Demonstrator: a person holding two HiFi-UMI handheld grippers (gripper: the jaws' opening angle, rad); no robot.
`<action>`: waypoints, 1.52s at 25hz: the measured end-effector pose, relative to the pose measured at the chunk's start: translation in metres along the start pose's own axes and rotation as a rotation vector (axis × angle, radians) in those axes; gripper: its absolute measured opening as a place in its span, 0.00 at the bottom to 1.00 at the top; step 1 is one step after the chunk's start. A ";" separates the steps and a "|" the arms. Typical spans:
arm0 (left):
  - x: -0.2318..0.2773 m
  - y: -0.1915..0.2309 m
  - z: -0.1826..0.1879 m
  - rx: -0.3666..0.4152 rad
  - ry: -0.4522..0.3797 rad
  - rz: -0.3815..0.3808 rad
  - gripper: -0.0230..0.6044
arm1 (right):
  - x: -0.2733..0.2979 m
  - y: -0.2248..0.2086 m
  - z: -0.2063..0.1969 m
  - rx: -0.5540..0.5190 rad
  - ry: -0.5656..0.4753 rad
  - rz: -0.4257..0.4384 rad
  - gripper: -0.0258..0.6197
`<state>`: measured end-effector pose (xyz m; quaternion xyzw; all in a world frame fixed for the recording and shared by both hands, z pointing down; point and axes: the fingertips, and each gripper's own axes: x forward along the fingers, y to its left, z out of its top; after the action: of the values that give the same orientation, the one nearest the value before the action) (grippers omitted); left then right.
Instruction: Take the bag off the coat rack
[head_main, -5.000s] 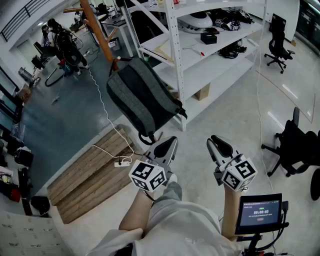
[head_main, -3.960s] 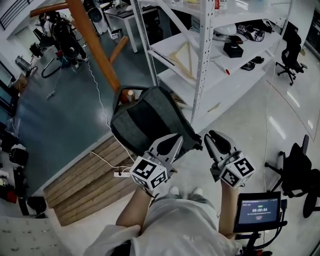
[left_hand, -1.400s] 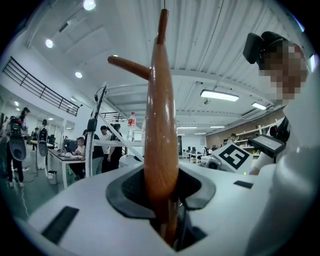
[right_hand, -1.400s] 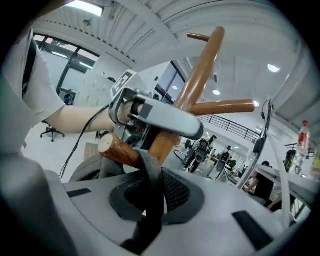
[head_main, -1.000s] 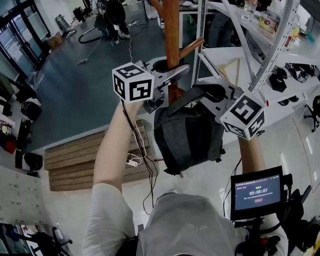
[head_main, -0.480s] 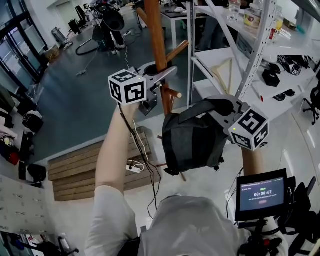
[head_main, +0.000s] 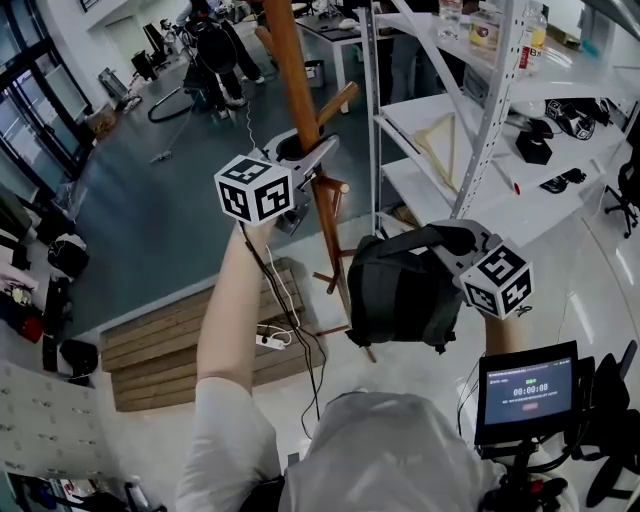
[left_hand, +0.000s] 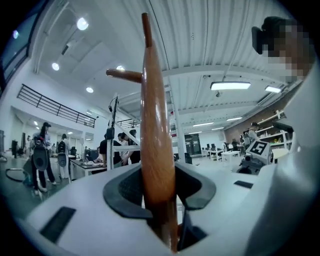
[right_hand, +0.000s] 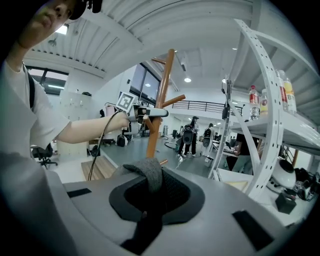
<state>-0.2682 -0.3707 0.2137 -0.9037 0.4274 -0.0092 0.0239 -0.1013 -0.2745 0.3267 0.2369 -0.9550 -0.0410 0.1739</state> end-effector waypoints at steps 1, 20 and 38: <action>-0.001 0.000 0.000 0.010 0.003 0.020 0.24 | -0.002 -0.001 -0.005 0.001 0.010 -0.007 0.10; -0.116 -0.042 0.014 0.088 -0.085 0.195 0.47 | -0.036 -0.025 -0.054 0.059 0.092 -0.085 0.10; -0.051 -0.190 -0.118 0.094 0.115 -0.047 0.47 | -0.076 -0.036 -0.094 0.134 0.103 -0.214 0.10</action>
<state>-0.1582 -0.2149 0.3410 -0.9093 0.4059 -0.0814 0.0414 0.0106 -0.2699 0.3856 0.3503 -0.9147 0.0169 0.2010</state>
